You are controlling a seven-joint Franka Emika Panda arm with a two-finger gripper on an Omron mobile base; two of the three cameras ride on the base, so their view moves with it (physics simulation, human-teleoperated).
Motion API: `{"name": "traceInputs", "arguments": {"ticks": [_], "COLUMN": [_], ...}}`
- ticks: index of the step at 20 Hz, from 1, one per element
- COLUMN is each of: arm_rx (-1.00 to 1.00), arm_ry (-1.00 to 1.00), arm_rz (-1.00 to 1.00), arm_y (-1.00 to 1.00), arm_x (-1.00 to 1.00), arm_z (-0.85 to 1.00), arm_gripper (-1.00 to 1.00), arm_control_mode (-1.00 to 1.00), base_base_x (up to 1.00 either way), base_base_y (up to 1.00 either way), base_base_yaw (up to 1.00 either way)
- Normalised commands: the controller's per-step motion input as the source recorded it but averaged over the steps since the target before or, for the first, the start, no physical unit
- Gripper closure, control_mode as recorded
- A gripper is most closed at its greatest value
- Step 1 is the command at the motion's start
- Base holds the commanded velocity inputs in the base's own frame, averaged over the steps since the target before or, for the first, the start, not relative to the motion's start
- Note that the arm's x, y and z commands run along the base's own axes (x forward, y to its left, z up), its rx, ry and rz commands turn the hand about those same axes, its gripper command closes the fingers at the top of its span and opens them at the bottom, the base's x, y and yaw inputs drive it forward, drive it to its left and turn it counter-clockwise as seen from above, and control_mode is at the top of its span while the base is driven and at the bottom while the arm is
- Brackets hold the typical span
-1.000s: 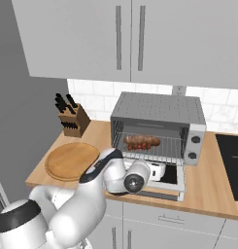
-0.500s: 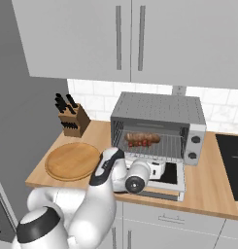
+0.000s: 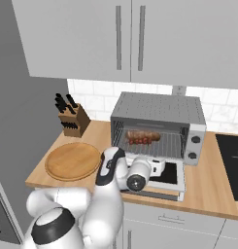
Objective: Pick up the kebab skewer and baguette bread, and place them inside the toaster oven. Close the toaster oven door and start by setting the timer.
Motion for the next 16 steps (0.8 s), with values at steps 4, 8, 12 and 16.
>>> {"name": "traceInputs", "arguments": {"ticks": [4,8,12,16], "arm_rx": [0.00,0.00,0.00,0.00], "arm_ry": [0.00,0.00,0.00,0.00], "arm_rz": [0.00,0.00,0.00,0.00], "arm_y": [0.00,0.00,0.00,0.00], "arm_x": [0.20,0.20,0.22,0.14], "arm_z": [0.00,0.00,0.00,0.00], "arm_gripper": [-1.00,-1.00,-1.00,-1.00], "arm_control_mode": [-1.00,-1.00,-1.00,-1.00], "base_base_x": [0.00,0.00,0.00,0.00], "base_base_y": [0.00,0.00,0.00,0.00], "base_base_yaw": [0.00,0.00,0.00,0.00]}}
